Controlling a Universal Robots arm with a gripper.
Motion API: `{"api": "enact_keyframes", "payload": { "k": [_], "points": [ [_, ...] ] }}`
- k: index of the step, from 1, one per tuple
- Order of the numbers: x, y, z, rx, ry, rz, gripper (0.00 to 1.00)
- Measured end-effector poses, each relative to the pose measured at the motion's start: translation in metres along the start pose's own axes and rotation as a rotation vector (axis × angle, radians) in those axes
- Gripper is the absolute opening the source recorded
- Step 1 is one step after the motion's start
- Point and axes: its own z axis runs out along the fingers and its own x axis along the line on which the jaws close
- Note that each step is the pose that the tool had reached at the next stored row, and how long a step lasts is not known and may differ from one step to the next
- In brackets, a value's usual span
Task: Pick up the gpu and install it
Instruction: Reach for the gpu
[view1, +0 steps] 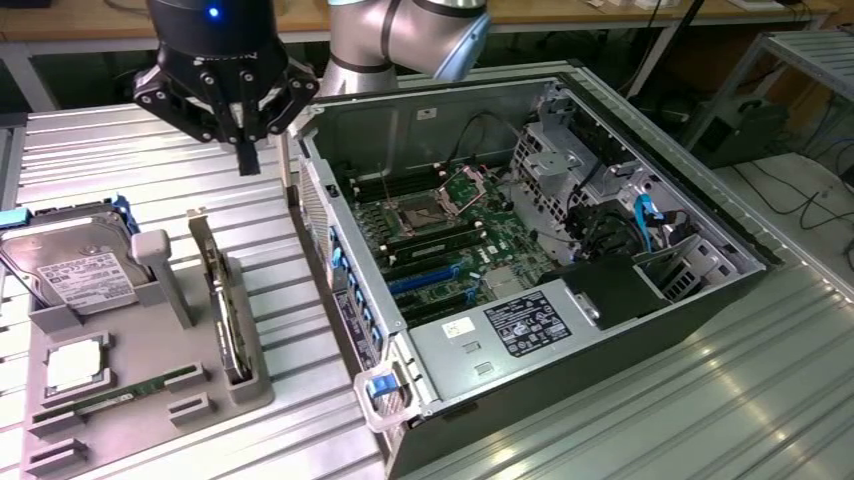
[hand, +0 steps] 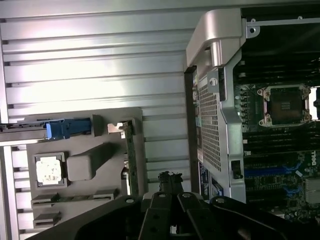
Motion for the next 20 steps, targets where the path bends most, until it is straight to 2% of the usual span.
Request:
{"api": "enact_keyframes", "payload": {
  "k": [20],
  "points": [
    [0.047,-0.0069,-0.0013,-0.0003,0.0006,-0.011,0.11]
  ]
}}
